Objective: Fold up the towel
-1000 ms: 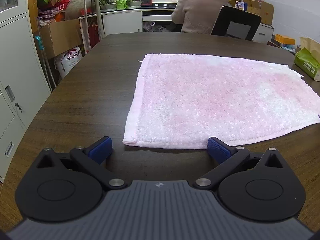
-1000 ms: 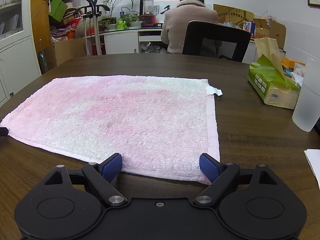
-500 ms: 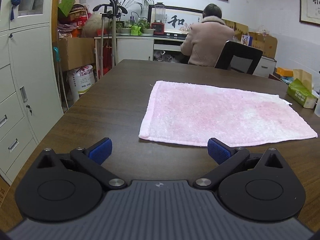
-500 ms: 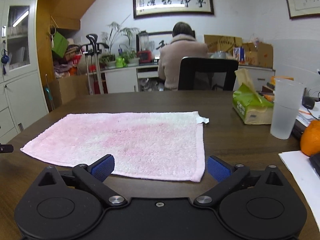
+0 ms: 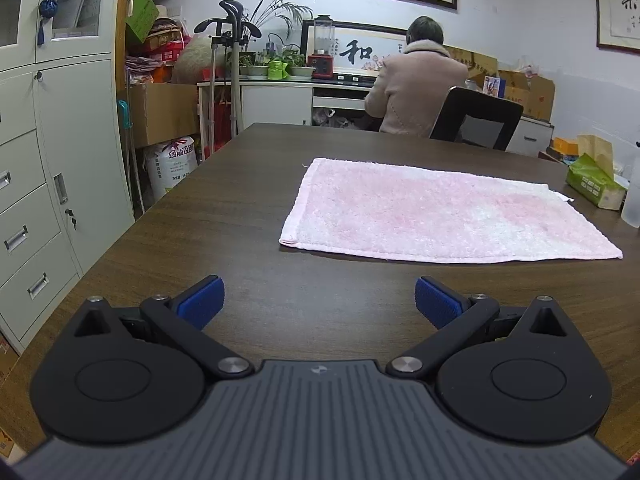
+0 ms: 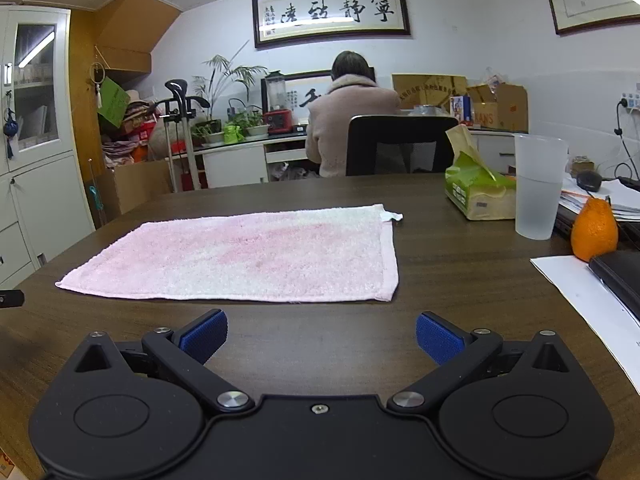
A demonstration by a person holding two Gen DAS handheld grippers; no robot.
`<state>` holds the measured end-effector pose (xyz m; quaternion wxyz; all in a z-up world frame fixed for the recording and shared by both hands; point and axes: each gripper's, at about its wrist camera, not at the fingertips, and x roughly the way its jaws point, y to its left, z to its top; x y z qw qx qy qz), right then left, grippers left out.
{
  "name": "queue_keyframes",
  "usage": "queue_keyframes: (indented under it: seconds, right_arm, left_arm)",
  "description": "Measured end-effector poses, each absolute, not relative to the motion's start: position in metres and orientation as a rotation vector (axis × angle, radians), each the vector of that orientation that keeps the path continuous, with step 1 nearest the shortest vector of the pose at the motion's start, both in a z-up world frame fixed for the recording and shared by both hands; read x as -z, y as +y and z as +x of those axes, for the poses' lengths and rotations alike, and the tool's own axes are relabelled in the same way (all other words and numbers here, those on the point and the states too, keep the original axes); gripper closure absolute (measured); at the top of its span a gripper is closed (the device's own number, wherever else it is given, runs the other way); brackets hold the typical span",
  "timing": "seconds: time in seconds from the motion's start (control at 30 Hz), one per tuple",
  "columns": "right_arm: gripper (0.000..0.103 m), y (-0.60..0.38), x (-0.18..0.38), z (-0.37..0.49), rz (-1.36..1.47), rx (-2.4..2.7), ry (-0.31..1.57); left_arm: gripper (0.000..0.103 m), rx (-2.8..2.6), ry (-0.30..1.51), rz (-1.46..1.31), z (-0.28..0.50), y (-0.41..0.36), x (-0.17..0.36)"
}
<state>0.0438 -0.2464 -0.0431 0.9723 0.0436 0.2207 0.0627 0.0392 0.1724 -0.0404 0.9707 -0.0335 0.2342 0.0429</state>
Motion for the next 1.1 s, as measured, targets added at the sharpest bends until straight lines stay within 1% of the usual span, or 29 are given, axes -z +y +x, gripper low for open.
queue_keyframes:
  seconds: [0.17, 0.43, 0.53, 0.6, 0.63, 0.7, 0.77, 0.83, 0.93, 1.1]
  right_arm:
    - [0.001, -0.245, 0.039, 0.040, 0.071, -0.110, 0.442]
    - [0.001, -0.245, 0.037, 0.059, 0.063, -0.109, 0.453]
    - [0.001, -0.244, 0.037, 0.073, 0.059, -0.106, 0.461]
    - [0.002, -0.244, 0.037, 0.083, 0.052, -0.091, 0.473]
    - [0.003, -0.245, 0.037, 0.088, 0.056, -0.089, 0.476]
    - [0.005, -0.246, 0.037, 0.100, 0.068, -0.088, 0.490]
    - [0.005, -0.248, 0.039, 0.109, 0.075, -0.086, 0.501]
    - [0.006, -0.248, 0.041, 0.120, 0.071, -0.075, 0.516]
    - [0.006, -0.250, 0.046, 0.131, 0.070, -0.065, 0.528]
    - [0.006, -0.251, 0.054, 0.148, 0.066, -0.058, 0.555]
  left_arm:
    - [0.000, -0.081, 0.474, -0.043, 0.048, 0.171, 0.040]
    - [0.000, -0.078, 0.481, -0.037, 0.083, 0.176, 0.036]
    - [0.000, -0.092, 0.524, -0.045, 0.106, 0.181, 0.039]
    - [0.004, -0.087, 0.544, -0.067, 0.118, 0.184, 0.042]
    - [0.008, -0.086, 0.554, -0.073, 0.124, 0.184, 0.043]
    - [0.008, -0.100, 0.570, -0.058, 0.137, 0.185, 0.047]
    - [0.011, -0.116, 0.576, -0.030, 0.145, 0.183, 0.049]
    - [0.010, -0.124, 0.571, 0.009, 0.151, 0.181, 0.051]
    - [0.000, -0.126, 0.570, 0.029, 0.159, 0.181, 0.054]
    - [0.000, -0.129, 0.586, 0.053, 0.173, 0.185, 0.057]
